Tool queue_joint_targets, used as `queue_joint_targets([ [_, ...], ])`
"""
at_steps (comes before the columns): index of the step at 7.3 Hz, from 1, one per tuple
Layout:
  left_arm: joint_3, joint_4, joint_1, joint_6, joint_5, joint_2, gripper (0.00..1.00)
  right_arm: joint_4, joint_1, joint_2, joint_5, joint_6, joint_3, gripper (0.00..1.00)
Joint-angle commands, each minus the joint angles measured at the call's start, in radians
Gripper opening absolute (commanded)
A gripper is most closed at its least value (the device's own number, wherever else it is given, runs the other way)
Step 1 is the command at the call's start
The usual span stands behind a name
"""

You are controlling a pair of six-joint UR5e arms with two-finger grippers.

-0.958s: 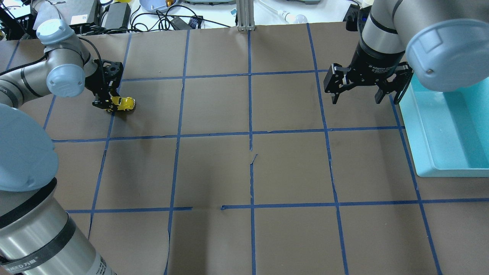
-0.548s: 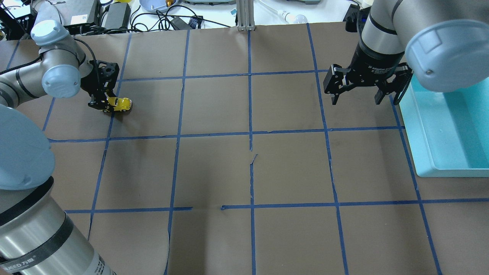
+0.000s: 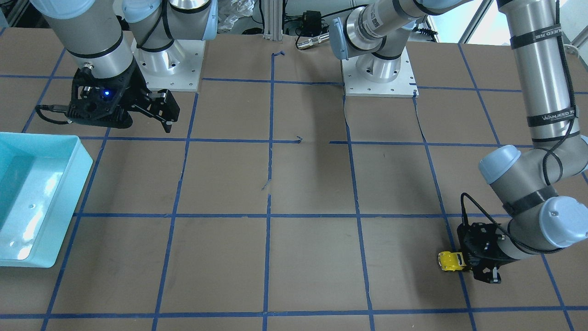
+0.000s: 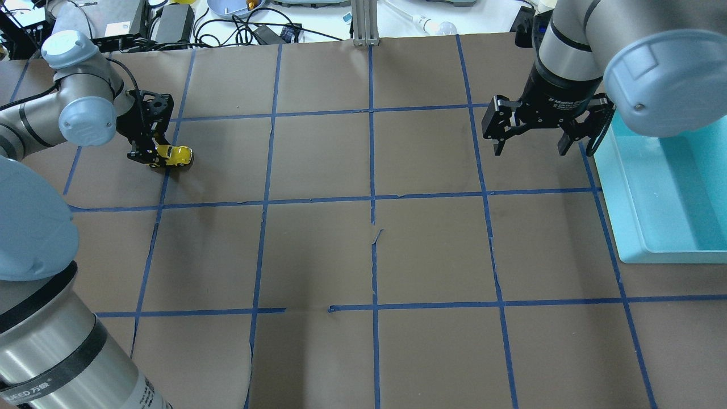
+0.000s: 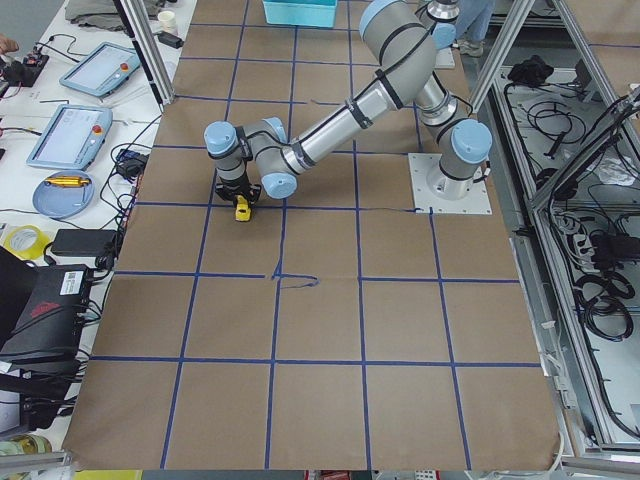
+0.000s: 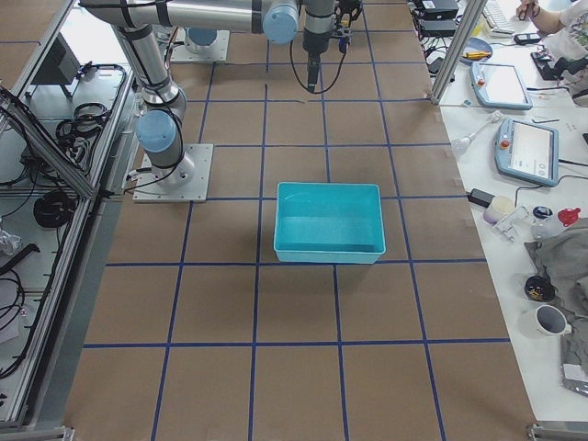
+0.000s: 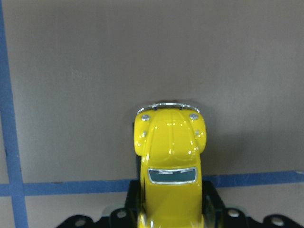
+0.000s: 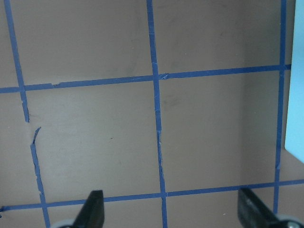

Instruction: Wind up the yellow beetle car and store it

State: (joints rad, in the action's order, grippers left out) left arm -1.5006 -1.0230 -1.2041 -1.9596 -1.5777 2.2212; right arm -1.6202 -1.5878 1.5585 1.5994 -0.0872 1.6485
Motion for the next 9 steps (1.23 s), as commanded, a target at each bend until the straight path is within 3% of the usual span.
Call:
queue_joint_targets([
  [1,-0.001,0.0,0.012,-0.039,0.002,0.0,0.0,-0.001,0.0,0.0,-0.001,0.0,0.001,1.0],
  [9,-0.001,0.015,0.06,-0.061,-0.005,-0.001,0.0,0.0,-0.001,0.0,-0.007,0.0,0.001,1.0],
])
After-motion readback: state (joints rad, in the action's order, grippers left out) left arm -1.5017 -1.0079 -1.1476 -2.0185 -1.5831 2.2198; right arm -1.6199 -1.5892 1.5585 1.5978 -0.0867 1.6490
